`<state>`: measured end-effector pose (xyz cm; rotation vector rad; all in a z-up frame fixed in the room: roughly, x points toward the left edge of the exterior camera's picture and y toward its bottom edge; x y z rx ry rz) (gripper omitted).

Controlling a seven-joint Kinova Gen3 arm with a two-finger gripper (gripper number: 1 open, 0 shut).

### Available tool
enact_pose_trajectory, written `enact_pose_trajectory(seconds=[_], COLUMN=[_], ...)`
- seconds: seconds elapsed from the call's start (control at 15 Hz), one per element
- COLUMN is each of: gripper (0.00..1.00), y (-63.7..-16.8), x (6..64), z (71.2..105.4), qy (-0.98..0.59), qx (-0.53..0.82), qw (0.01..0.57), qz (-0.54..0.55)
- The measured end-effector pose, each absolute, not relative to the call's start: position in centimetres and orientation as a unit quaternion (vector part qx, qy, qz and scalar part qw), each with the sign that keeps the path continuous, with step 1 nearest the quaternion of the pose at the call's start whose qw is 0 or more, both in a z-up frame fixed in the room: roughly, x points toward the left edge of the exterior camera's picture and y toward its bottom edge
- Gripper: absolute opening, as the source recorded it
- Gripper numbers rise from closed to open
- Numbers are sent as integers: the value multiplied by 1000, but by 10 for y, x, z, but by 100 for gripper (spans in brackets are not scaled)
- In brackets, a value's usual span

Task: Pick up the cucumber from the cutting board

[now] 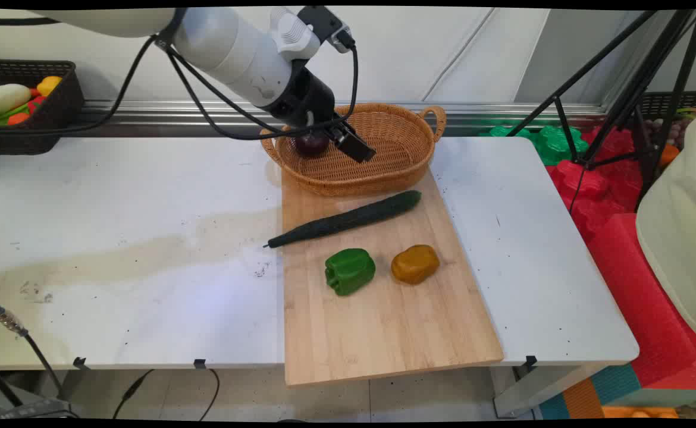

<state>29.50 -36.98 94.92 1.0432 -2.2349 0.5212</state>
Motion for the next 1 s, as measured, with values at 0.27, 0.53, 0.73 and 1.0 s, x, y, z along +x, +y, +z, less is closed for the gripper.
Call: enact_pose_trajectory(seconds=[0.27, 0.53, 0.73, 1.0], gripper=[100, 100, 100, 100], y=[-383, -390, -389, -384], x=[296, 293, 287, 280], z=[932, 907, 887, 871], qy=[-854, -868, -876, -878], qx=[397, 392, 389, 395], qw=[279, 252, 236, 226], qz=[189, 172, 157, 147])
